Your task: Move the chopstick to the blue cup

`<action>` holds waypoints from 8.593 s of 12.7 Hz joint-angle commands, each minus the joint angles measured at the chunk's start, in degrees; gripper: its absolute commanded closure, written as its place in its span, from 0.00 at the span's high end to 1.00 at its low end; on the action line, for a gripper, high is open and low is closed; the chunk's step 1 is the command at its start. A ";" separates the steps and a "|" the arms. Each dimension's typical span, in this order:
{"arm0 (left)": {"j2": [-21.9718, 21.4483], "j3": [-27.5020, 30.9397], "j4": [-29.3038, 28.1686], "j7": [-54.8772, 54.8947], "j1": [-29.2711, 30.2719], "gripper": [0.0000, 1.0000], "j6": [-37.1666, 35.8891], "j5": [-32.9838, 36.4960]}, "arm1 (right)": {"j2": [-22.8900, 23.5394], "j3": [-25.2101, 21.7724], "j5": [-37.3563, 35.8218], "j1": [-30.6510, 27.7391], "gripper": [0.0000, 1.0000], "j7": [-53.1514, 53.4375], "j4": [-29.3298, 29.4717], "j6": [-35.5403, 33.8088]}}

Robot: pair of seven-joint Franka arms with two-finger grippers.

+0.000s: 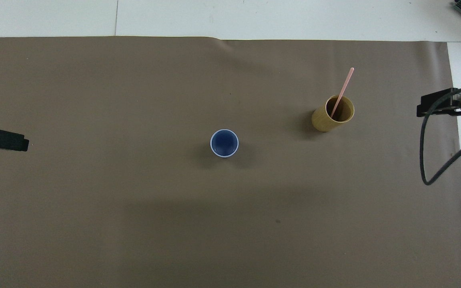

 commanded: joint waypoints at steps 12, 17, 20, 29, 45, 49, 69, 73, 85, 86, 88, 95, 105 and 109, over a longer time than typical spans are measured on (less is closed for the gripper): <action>0.28 1.40 1.55 -0.48 2.20 1.00 -5.54 -0.97 | 20.38 1.12 0.01 2.47 0.99 -1.02 0.52 28.65; -0.60 1.14 0.84 -3.91 2.28 1.00 -3.01 -1.50 | 22.06 1.12 0.54 3.44 0.62 -0.76 0.25 30.95; -0.68 1.05 0.76 -3.56 1.94 1.00 -3.34 -1.58 | 22.05 1.12 0.37 3.09 0.08 -1.20 -0.10 30.86; -0.60 0.96 0.93 -3.82 2.02 1.00 -3.52 -1.32 | 10.30 1.12 0.98 3.70 0.00 -0.58 -3.61 27.18; -0.60 0.96 0.93 -3.82 2.02 1.00 -3.52 -1.23 | 7.99 2.70 5.55 22.77 0.00 12.60 -7.31 42.01; -0.60 0.96 0.93 -3.82 2.02 1.00 -3.52 -1.23 | 6.50 2.79 2.22 24.08 0.00 12.07 -11.52 42.55; -0.60 0.96 0.93 -3.82 2.02 1.00 -3.52 -1.23 | 9.31 2.70 1.42 27.08 1.00 12.78 -15.30 48.70; -0.60 0.87 0.93 -3.82 2.02 1.00 -3.52 -1.32 | 6.51 2.09 2.12 25.25 1.00 13.04 -15.30 46.26; -0.60 0.96 0.93 -3.82 2.02 1.00 -3.52 -1.23 | -2.73 2.00 0.54 3.98 1.00 11.81 -6.88 5.31; -0.60 0.87 0.93 -3.82 2.02 1.00 -3.52 -1.32 | -2.73 1.91 0.46 3.36 1.00 11.81 -6.78 3.46; -0.60 0.96 0.93 -3.82 2.02 1.00 -3.52 -1.23 | -2.73 2.00 -2.34 3.35 1.00 11.72 -6.78 1.69; -0.60 0.96 0.93 -3.82 2.02 1.00 -3.52 -1.23 | -2.73 1.91 -1.57 1.24 1.00 8.73 -5.81 -1.13; -0.60 0.96 0.93 -3.82 2.02 1.00 -3.52 -1.23 | -3.08 1.73 1.33 0.19 1.00 1.26 -5.99 -0.60; -0.60 0.87 0.93 -3.82 2.02 1.00 -3.52 -1.32 | -3.26 1.82 1.42 0.19 1.00 1.17 -5.99 -0.69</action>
